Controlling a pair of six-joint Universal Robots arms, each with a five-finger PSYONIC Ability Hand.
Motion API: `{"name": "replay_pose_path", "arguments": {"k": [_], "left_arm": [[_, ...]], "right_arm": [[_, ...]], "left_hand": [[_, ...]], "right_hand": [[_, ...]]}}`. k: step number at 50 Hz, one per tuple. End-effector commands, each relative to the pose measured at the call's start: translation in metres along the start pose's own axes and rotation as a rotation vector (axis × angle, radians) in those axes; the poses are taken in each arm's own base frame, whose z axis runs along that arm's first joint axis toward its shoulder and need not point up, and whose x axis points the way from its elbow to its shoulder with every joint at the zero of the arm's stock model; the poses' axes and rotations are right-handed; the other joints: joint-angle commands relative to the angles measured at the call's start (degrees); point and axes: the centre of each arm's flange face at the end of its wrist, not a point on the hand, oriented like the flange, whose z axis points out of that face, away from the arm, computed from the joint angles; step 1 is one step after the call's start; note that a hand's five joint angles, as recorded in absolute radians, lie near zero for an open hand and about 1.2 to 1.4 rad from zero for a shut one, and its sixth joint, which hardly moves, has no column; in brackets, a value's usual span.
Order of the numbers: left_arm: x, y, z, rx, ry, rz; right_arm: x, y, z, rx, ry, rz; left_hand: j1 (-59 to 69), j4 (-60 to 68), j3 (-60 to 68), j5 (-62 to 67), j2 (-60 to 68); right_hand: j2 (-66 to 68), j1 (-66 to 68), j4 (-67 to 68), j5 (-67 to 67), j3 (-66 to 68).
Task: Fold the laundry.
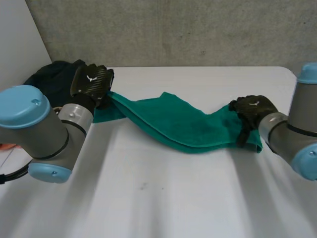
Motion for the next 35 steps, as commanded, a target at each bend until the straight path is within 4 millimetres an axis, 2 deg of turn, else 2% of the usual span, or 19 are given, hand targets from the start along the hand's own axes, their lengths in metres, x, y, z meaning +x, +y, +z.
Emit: {"name": "replay_pose_path", "arguments": {"k": [1, 11, 18, 20, 22, 23, 25, 28, 29, 32, 35], "left_arm": [[-0.001, 0.000, -0.006, -0.009, -0.002, -0.004], [-0.002, 0.002, -0.007, -0.019, -0.002, -0.005], [-0.003, 0.002, -0.007, -0.023, -0.003, -0.005], [-0.003, 0.002, -0.007, -0.023, -0.003, -0.005], [-0.002, 0.002, -0.007, -0.024, -0.003, -0.005], [-0.003, 0.002, -0.007, -0.024, -0.003, -0.005], [-0.003, 0.001, -0.007, -0.024, -0.003, -0.005], [-0.004, 0.000, -0.009, -0.030, -0.002, -0.005], [-0.007, -0.001, -0.010, -0.044, -0.005, -0.004], [-0.018, -0.006, -0.013, -0.075, -0.019, 0.000], [-0.032, -0.020, -0.019, -0.088, -0.037, 0.004]], "right_arm": [[0.015, 0.023, -0.005, -0.055, -0.030, 0.126], [0.036, 0.054, 0.004, -0.040, 0.004, 0.250], [0.036, 0.069, 0.022, -0.006, 0.006, 0.246], [0.036, 0.072, 0.031, 0.004, 0.008, 0.245], [0.037, 0.071, 0.035, 0.021, 0.012, 0.240], [0.038, 0.069, 0.038, 0.037, 0.016, 0.233], [0.040, 0.067, 0.040, 0.049, 0.020, 0.225], [0.044, 0.058, 0.043, 0.075, 0.030, 0.216], [0.048, 0.051, 0.042, 0.092, 0.041, 0.211], [0.052, 0.048, 0.039, 0.087, 0.043, 0.200], [0.059, 0.022, 0.020, 0.116, 0.049, 0.120]], "left_hand": [[13.8, 11.1, 11.6, 13.5, 11.3], [13.8, 11.1, 11.6, 13.5, 11.3], [13.8, 11.1, 11.6, 13.5, 11.3], [13.8, 11.1, 11.6, 13.5, 11.3], [13.8, 11.1, 11.6, 13.5, 11.3], [13.8, 11.1, 11.6, 13.5, 11.3], [13.8, 11.1, 11.6, 13.5, 11.3], [13.8, 11.1, 11.6, 13.5, 11.3], [13.8, 11.1, 11.6, 13.5, 11.3], [13.8, 11.1, 11.6, 13.5, 11.3], [13.8, 11.1, 11.6, 13.5, 11.3]], "right_hand": [[-0.3, 1.2, -0.4, 0.6, 0.6], [6.9, 8.5, 6.8, 7.8, 7.8], [11.5, 13.0, 11.3, 12.4, 12.4], [17.5, 19.0, 17.4, 18.4, 18.4], [26.9, 28.4, 26.8, 27.8, 27.8], [42.8, 44.3, 42.7, 43.7, 43.7], [61.5, 63.0, 61.4, 62.4, 62.4], [63.7, 65.3, 63.6, 64.6, 64.6], [63.7, 65.3, 63.6, 64.6, 64.6], [63.7, 65.3, 63.6, 64.6, 64.6], [63.7, 65.3, 63.6, 64.6, 64.6]]}}
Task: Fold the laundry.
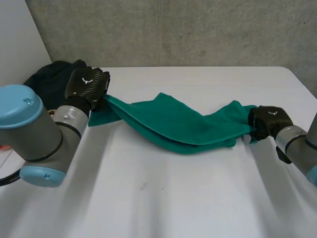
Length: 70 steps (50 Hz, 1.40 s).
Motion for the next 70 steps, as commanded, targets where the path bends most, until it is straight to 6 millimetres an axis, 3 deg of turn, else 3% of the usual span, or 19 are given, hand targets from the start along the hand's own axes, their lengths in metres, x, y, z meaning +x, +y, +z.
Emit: {"name": "replay_pose_path", "arguments": {"k": [1, 5, 11, 14, 18, 21, 23, 28, 33, 37, 41, 42, 43, 47, 53, 56, 61, 65, 70], "left_arm": [[-0.028, -0.024, -0.012, -0.043, -0.036, 0.009], [-0.047, -0.056, -0.023, -0.010, -0.069, 0.016], [-0.057, -0.103, -0.050, 0.032, -0.026, 0.032], [-0.057, -0.112, -0.060, 0.025, 0.003, 0.061], [-0.051, -0.104, -0.064, -0.024, 0.046, 0.154], [-0.046, -0.089, -0.059, -0.066, 0.068, 0.206], [-0.039, -0.065, -0.046, -0.127, 0.102, 0.243], [-0.026, -0.026, -0.013, -0.195, 0.142, 0.279], [-0.018, -0.007, 0.032, -0.149, 0.097, 0.293], [-0.022, -0.026, 0.072, 0.028, 0.000, 0.308], [-0.037, -0.069, 0.100, 0.270, -0.132, 0.321], [-0.043, -0.089, 0.106, 0.370, -0.181, 0.321], [-0.047, -0.101, 0.108, 0.423, -0.207, 0.321], [-0.058, -0.152, 0.110, 0.632, -0.321, 0.298], [-0.074, -0.180, 0.100, 0.730, -0.370, 0.124], [-0.073, -0.175, 0.096, 0.704, -0.354, 0.085], [-0.065, -0.123, 0.088, 0.538, -0.300, 0.083], [-0.053, -0.077, 0.081, 0.401, -0.242, 0.090], [-0.027, -0.029, 0.065, 0.251, -0.141, 0.094]], "right_arm": [[0.007, -0.063, -0.035, 0.070, 0.016, -0.166], [0.006, -0.107, -0.080, 0.067, 0.027, -0.399], [0.005, -0.139, -0.116, 0.011, 0.035, -0.624], [0.004, -0.156, -0.137, -0.006, 0.046, -0.645], [-0.001, -0.157, -0.147, -0.046, 0.003, -0.643], [-0.003, -0.148, -0.140, -0.083, -0.019, -0.646], [-0.008, -0.140, -0.130, -0.110, -0.050, -0.652], [-0.020, -0.115, -0.085, -0.189, -0.109, -0.650], [-0.017, -0.115, -0.040, -0.133, -0.017, -0.651], [-0.020, -0.141, -0.008, 0.043, 0.089, -0.639], [-0.017, -0.196, 0.008, 0.331, 0.221, -0.602], [-0.015, -0.207, 0.009, 0.392, 0.249, -0.589], [-0.011, -0.230, 0.009, 0.515, 0.298, -0.564], [-0.005, -0.283, -0.005, 0.806, 0.412, -0.517], [-0.002, -0.318, -0.026, 1.019, 0.504, -0.493], [-0.008, -0.313, -0.025, 1.000, 0.481, -0.486], [-0.012, -0.280, -0.009, 0.877, 0.413, -0.484], [-0.017, -0.241, 0.001, 0.749, 0.336, -0.484], [-0.030, -0.168, 0.017, 0.509, 0.207, -0.492]], "left_hand": [[13.8, 11.1, 11.6, 13.5, 11.3], [13.8, 11.1, 11.6, 13.5, 11.3], [13.8, 11.1, 11.6, 13.5, 11.3], [13.8, 11.1, 11.6, 13.5, 11.3], [13.8, 11.1, 11.6, 13.5, 11.3], [13.8, 11.1, 11.6, 13.5, 11.3], [13.8, 11.1, 11.6, 13.5, 11.3], [13.8, 11.1, 11.6, 13.5, 11.3], [13.8, 11.1, 11.6, 13.5, 11.3], [13.8, 11.1, 11.6, 13.5, 11.3], [13.8, 11.1, 11.6, 13.5, 11.3], [13.8, 11.1, 11.6, 13.5, 11.3], [13.8, 11.1, 11.6, 13.5, 11.3], [13.8, 11.1, 11.6, 13.5, 11.3], [13.8, 11.1, 11.6, 13.5, 11.3], [13.8, 11.1, 11.6, 13.5, 11.3], [13.8, 11.1, 11.6, 13.5, 11.3], [13.8, 11.1, 11.6, 13.5, 11.3], [13.8, 11.1, 11.6, 13.5, 11.3]], "right_hand": [[13.1, 23.9, 11.8, 13.9, 12.4], [13.1, 23.9, 11.8, 13.9, 12.4], [13.1, 23.9, 11.8, 13.9, 12.4], [13.1, 23.9, 11.8, 13.9, 12.4], [13.1, 23.9, 11.8, 13.9, 12.4], [13.1, 23.9, 11.8, 13.9, 12.4], [13.1, 23.9, 11.8, 13.9, 12.4], [13.1, 23.9, 11.8, 13.9, 12.4], [13.1, 23.9, 11.8, 13.9, 12.4], [13.1, 23.9, 11.8, 13.9, 12.4], [13.1, 23.9, 11.8, 13.9, 12.4], [13.1, 23.9, 11.8, 13.9, 12.4], [13.1, 23.9, 11.8, 13.9, 12.4], [13.1, 23.9, 11.8, 13.9, 12.4], [13.1, 23.9, 11.8, 13.9, 12.4], [13.1, 23.9, 11.8, 13.9, 12.4], [13.1, 23.9, 11.8, 13.9, 12.4], [13.1, 23.9, 11.8, 13.9, 12.4], [13.1, 23.9, 11.8, 13.9, 12.4]]}}
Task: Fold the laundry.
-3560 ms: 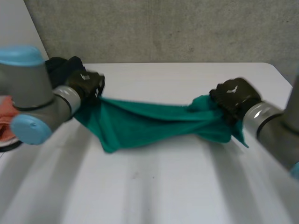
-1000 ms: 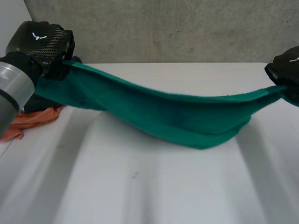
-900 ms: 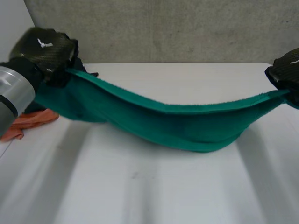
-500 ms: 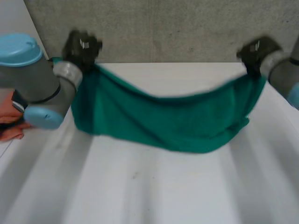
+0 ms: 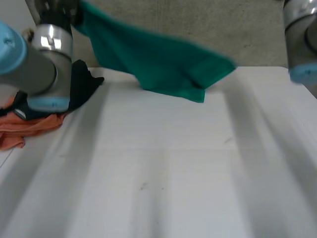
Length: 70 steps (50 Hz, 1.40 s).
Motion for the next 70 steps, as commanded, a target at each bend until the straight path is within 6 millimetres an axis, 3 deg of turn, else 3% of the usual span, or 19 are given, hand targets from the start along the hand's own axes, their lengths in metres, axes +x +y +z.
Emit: {"name": "replay_pose_path", "arguments": {"k": [1, 2, 6, 9, 15, 20, 23, 27, 31, 36, 41, 49, 61, 66, 70], "left_arm": [[0.030, 0.052, -0.065, -0.227, 0.164, 0.007], [0.032, 0.053, -0.069, -0.235, 0.176, 0.005], [0.032, 0.044, -0.080, -0.238, 0.216, 0.000], [0.028, 0.024, -0.081, -0.206, 0.223, 0.001], [0.021, -0.034, -0.085, -0.092, 0.247, -0.008], [0.012, -0.066, -0.090, -0.037, 0.259, -0.011], [0.005, -0.085, -0.095, -0.004, 0.262, -0.009], [-0.002, -0.107, -0.101, 0.035, 0.263, -0.013], [-0.007, -0.127, -0.107, 0.077, 0.258, -0.018], [-0.010, -0.136, -0.111, 0.085, 0.256, -0.021], [-0.006, -0.140, -0.118, 0.071, 0.283, -0.033], [-0.007, -0.151, -0.124, 0.088, 0.291, -0.040], [-0.020, -0.177, -0.131, 0.151, 0.261, -0.044], [-0.024, -0.183, -0.133, 0.164, 0.256, -0.045], [-0.025, -0.185, -0.132, 0.170, 0.250, -0.043]], "right_arm": [[-0.050, 0.062, -0.065, -0.278, -0.245, 0.026], [-0.059, 0.072, -0.081, -0.343, -0.296, 0.037], [-0.075, 0.085, -0.113, -0.476, -0.383, 0.083], [-0.078, 0.088, -0.125, -0.541, -0.401, 0.152], [-0.078, 0.082, -0.131, -0.600, -0.387, 0.315], [-0.071, 0.063, -0.124, -0.565, -0.378, 0.434], [-0.084, 0.051, -0.127, -0.535, -0.432, 0.478], [-0.118, 0.024, -0.137, -0.478, -0.552, 0.539], [-0.142, 0.019, -0.144, -0.483, -0.598, 0.587], [-0.178, 0.012, -0.166, -0.546, -0.662, 0.713], [-0.193, 0.018, -0.177, -0.616, -0.643, 0.830], [-0.205, 0.041, -0.167, -0.640, -0.523, 0.828], [-0.231, 0.058, -0.168, -0.631, -0.596, 0.848], [-0.240, 0.066, -0.164, -0.614, -0.586, 0.850], [-0.245, 0.073, -0.157, -0.596, -0.562, 0.844]], "left_hand": [[13.8, 11.1, 11.4, 13.5, 11.2], [13.8, 11.1, 11.4, 13.5, 11.2], [13.8, 11.1, 11.4, 13.5, 11.2], [13.8, 11.1, 11.4, 13.5, 11.2], [13.8, 11.1, 11.4, 13.5, 11.2], [13.8, 11.1, 11.4, 13.5, 11.2], [13.8, 11.1, 11.4, 13.5, 11.2], [13.8, 11.1, 11.4, 13.5, 11.2], [13.8, 11.1, 11.4, 13.5, 11.2], [13.8, 11.1, 11.4, 13.5, 11.2], [13.8, 11.1, 11.4, 13.5, 11.2], [13.8, 11.1, 11.4, 13.5, 11.2], [13.8, 11.1, 11.4, 13.5, 11.2], [13.8, 11.1, 11.4, 13.5, 11.2], [13.8, 11.1, 11.4, 13.5, 11.2]], "right_hand": [[12.5, 22.4, 11.7, 12.7, 12.2], [10.9, 20.8, 10.1, 11.1, 10.6], [-43.3, -33.4, -44.1, -43.1, -43.6], [-57.5, -47.6, -58.3, -57.3, -57.8], [-57.5, -47.6, -58.3, -57.3, -57.8], [-57.5, -47.6, -58.3, -57.3, -57.8], [-57.5, -47.6, -58.3, -57.3, -57.8], [-57.5, -47.6, -58.3, -57.3, -57.8], [-57.5, -47.6, -58.3, -57.3, -57.8], [-57.5, -47.6, -58.3, -57.3, -57.8], [-57.5, -47.6, -58.3, -57.3, -57.8], [-57.5, -47.6, -58.3, -57.3, -57.8], [-51.7, -41.8, -52.5, -51.5, -52.0], [-40.5, -30.6, -41.2, -40.3, -40.8], [-8.2, 1.7, -9.0, -8.1, -8.6]]}}
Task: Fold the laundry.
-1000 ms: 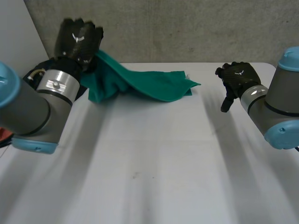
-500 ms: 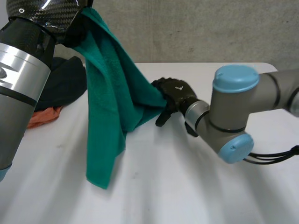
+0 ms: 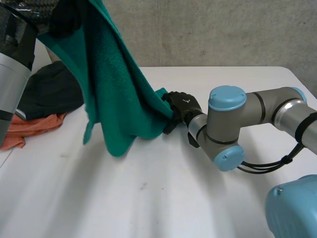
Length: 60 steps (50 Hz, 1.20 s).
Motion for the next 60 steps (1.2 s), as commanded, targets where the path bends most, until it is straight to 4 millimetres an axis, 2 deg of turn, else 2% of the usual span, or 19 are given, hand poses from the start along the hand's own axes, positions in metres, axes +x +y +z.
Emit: {"name": "replay_pose_path", "arguments": {"k": [1, 4, 8, 9, 13, 16, 19, 24, 28, 34, 38, 43, 46, 47, 50, 51, 52, 56, 60], "left_arm": [[-0.003, -0.005, 0.000, 0.011, -0.007, 0.002], [-0.006, -0.005, 0.001, 0.015, -0.018, 0.010], [-0.013, -0.001, 0.004, 0.007, -0.040, 0.025], [-0.016, 0.002, 0.004, 0.002, -0.048, 0.032], [-0.029, 0.016, 0.007, -0.034, -0.085, 0.066], [-0.037, 0.031, 0.008, -0.077, -0.108, 0.085], [-0.041, 0.050, 0.005, -0.137, -0.113, 0.091], [-0.030, 0.082, -0.001, -0.252, -0.065, 0.068], [-0.012, 0.118, -0.010, -0.391, 0.014, 0.026], [0.016, 0.186, -0.020, -0.617, 0.127, -0.026], [0.025, 0.227, -0.010, -0.670, 0.146, -0.010], [0.020, 0.256, 0.032, -0.596, 0.107, 0.061], [0.009, 0.255, 0.062, -0.500, 0.050, 0.104], [0.000, 0.248, 0.084, -0.409, -0.001, 0.130], [-0.013, 0.228, 0.115, -0.248, -0.082, 0.174], [-0.023, 0.211, 0.132, -0.138, -0.143, 0.196], [-0.028, 0.203, 0.138, -0.086, -0.175, 0.205], [-0.042, 0.160, 0.160, 0.123, -0.278, 0.233], [-0.049, 0.138, 0.162, 0.178, -0.317, 0.230]], "right_arm": [[0.009, 0.000, 0.016, 0.043, 0.026, -0.014], [0.018, -0.009, 0.018, 0.064, 0.055, -0.039], [0.055, -0.040, 0.011, 0.078, 0.147, -0.140], [0.076, -0.062, 0.001, 0.075, 0.195, -0.194], [0.106, -0.122, -0.036, 0.087, 0.275, -0.329], [0.108, -0.162, -0.067, 0.109, 0.287, -0.465], [0.097, -0.184, -0.090, 0.116, 0.272, -0.575], [0.067, -0.212, -0.149, 0.046, 0.254, -0.766], [0.050, -0.208, -0.176, -0.055, 0.214, -0.810], [0.053, -0.174, -0.176, -0.237, 0.157, -0.813], [0.071, -0.143, -0.151, -0.361, 0.180, -0.856], [0.094, -0.152, -0.108, -0.261, 0.319, -0.907], [0.105, -0.177, -0.079, -0.071, 0.422, -0.946], [0.106, -0.187, -0.074, -0.012, 0.447, -0.956], [0.108, -0.229, -0.060, 0.256, 0.543, -0.981], [0.108, -0.241, -0.058, 0.329, 0.567, -0.985], [0.106, -0.265, -0.058, 0.474, 0.613, -0.995], [0.100, -0.305, -0.065, 0.729, 0.700, -1.014], [0.095, -0.314, -0.071, 0.767, 0.711, -1.014]], "left_hand": [[13.8, 11.1, 11.4, 13.5, 11.2], [13.8, 11.1, 11.4, 13.5, 11.2], [13.8, 11.1, 11.4, 13.5, 11.2], [13.8, 11.1, 11.4, 13.5, 11.2], [13.8, 11.1, 11.4, 13.5, 11.2], [13.8, 11.1, 11.4, 13.5, 11.2], [13.8, 11.1, 11.4, 13.5, 11.2], [13.8, 11.1, 11.4, 13.5, 11.2], [13.8, 11.1, 11.4, 13.5, 11.2], [13.8, 11.1, 11.4, 13.5, 11.2], [13.8, 11.1, 11.4, 13.5, 11.2], [13.8, 11.1, 11.4, 13.5, 11.2], [13.8, 11.1, 11.4, 13.5, 11.2], [13.8, 11.1, 11.4, 13.5, 11.2], [13.8, 11.1, 11.4, 13.5, 11.2], [13.8, 11.1, 11.4, 13.5, 11.2], [13.8, 11.1, 11.4, 13.5, 11.2], [13.8, 11.1, 11.4, 13.5, 11.2], [13.8, 11.1, 11.4, 13.5, 11.2]], "right_hand": [[54.0, 57.3, 53.9, 54.4, 53.7], [54.2, 57.5, 54.1, 54.6, 53.9], [54.2, 57.5, 54.1, 54.6, 53.9], [54.2, 57.5, 54.1, 54.6, 53.9], [54.2, 57.5, 54.1, 54.6, 53.9], [54.2, 57.5, 54.1, 54.6, 53.9], [54.2, 57.5, 54.1, 54.6, 53.9], [54.2, 57.5, 54.1, 54.6, 53.9], [54.2, 57.5, 54.1, 54.6, 53.9], [54.2, 57.5, 54.1, 54.6, 53.9], [54.2, 57.5, 54.1, 54.6, 53.9], [54.2, 57.5, 54.1, 54.6, 53.9], [54.2, 57.5, 54.1, 54.6, 53.9], [54.2, 57.5, 54.1, 54.6, 53.9], [54.2, 57.5, 54.1, 54.6, 53.9], [54.2, 57.5, 54.1, 54.6, 53.9], [54.2, 57.5, 54.1, 54.6, 53.9], [54.2, 57.5, 54.1, 54.6, 53.9], [54.2, 57.5, 54.1, 54.6, 53.9]]}}
